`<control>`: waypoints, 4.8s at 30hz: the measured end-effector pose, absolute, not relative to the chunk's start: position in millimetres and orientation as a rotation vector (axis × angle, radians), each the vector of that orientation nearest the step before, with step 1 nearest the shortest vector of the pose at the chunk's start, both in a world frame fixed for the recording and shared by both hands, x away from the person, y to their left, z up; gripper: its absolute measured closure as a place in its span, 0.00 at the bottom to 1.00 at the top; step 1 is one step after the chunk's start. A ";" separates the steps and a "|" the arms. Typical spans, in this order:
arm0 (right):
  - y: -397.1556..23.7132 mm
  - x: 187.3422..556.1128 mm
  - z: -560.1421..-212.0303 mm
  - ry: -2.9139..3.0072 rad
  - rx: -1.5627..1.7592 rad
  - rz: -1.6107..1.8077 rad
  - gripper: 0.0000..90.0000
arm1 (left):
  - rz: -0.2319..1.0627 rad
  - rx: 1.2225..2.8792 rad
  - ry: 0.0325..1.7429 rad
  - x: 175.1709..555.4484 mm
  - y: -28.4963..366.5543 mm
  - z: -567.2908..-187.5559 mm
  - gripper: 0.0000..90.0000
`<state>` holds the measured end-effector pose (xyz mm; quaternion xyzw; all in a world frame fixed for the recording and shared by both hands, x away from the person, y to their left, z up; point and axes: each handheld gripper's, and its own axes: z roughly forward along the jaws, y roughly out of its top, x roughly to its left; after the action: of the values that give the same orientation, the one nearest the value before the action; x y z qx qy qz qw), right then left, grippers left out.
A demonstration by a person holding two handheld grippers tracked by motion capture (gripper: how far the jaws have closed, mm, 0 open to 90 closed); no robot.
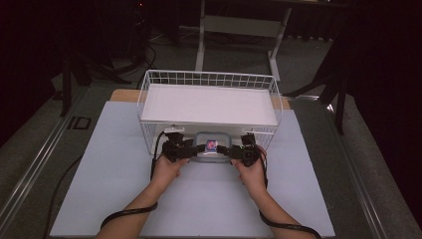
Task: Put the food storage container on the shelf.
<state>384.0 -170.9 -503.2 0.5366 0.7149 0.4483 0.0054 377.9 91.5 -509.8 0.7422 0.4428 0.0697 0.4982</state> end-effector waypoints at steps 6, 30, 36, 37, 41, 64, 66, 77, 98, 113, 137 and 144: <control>-169.2 388.8 -500.7 2.208 1.567 1.390 0.39 | 0.158 1.777 1.129 382.7 91.7 -510.0 0.44; -171.4 357.9 -487.3 2.141 1.458 1.317 0.40 | 0.192 1.791 1.076 358.7 102.9 -498.4 0.46; -167.4 338.0 -489.3 2.195 1.365 1.303 0.45 | 0.217 1.819 1.052 342.3 110.8 -501.8 0.46; -166.4 336.2 -490.3 2.201 1.350 1.296 0.47 | 0.212 1.825 1.043 337.0 112.5 -502.6 0.46; -162.8 329.6 -492.6 2.212 1.324 1.298 0.48 | 0.181 1.824 1.028 322.4 115.1 -503.9 0.46; -128.9 320.1 -500.3 2.300 1.239 1.153 0.99 | 0.205 1.807 0.956 252.8 142.9 -502.5 0.01; -127.5 321.7 -501.8 2.297 1.236 1.135 1.00 | 0.203 1.799 0.948 249.0 143.9 -501.7 0.01; -122.7 335.0 -506.4 2.279 1.245 1.104 1.00 | 0.260 1.734 0.947 226.3 154.0 -488.3 0.01; -94.3 357.4 -515.5 2.233 1.267 1.126 1.00 | 0.303 1.720 0.939 223.4 156.6 -500.5 0.01; -87.3 370.3 -518.6 2.196 1.295 1.149 1.00 | 0.306 1.723 0.921 223.6 153.7 -500.7 0.01; -120.7 357.4 -507.7 2.178 1.260 1.118 1.00 | 0.313 1.725 0.914 223.7 151.9 -500.9 0.01; -130.4 369.0 -513.1 2.126 1.317 1.096 1.00 | 0.312 1.727 0.908 223.7 150.1 -501.1 0.01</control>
<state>369.0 -130.4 -513.1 0.4721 0.7622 0.3929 0.2042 223.7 150.1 -501.1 0.7296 0.3839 0.1317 0.5505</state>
